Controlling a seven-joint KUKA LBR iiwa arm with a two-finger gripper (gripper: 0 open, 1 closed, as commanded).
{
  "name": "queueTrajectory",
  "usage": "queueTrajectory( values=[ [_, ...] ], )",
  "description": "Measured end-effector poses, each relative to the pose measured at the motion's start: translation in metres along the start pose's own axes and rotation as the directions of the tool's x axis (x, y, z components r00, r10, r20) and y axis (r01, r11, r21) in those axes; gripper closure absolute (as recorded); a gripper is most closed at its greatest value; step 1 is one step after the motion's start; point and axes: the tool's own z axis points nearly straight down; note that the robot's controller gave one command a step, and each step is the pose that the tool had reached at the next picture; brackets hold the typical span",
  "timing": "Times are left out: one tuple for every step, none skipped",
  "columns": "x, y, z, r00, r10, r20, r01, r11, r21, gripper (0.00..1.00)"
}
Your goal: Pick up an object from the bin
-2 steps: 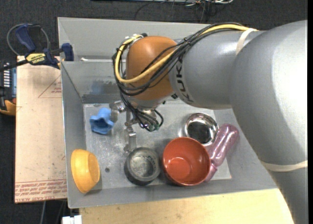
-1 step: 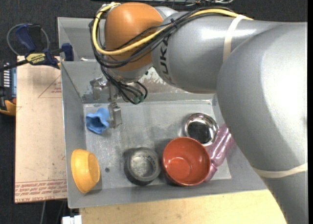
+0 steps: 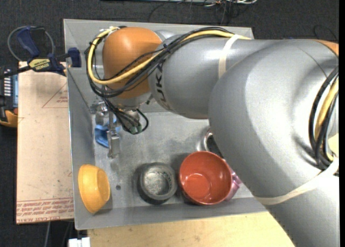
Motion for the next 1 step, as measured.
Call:
queueTrajectory(
  values=[
    [-0.0211,-0.006,0.0294,0.99,-0.137,0.03,0.137,0.991,0.005,0.0]
  ],
)
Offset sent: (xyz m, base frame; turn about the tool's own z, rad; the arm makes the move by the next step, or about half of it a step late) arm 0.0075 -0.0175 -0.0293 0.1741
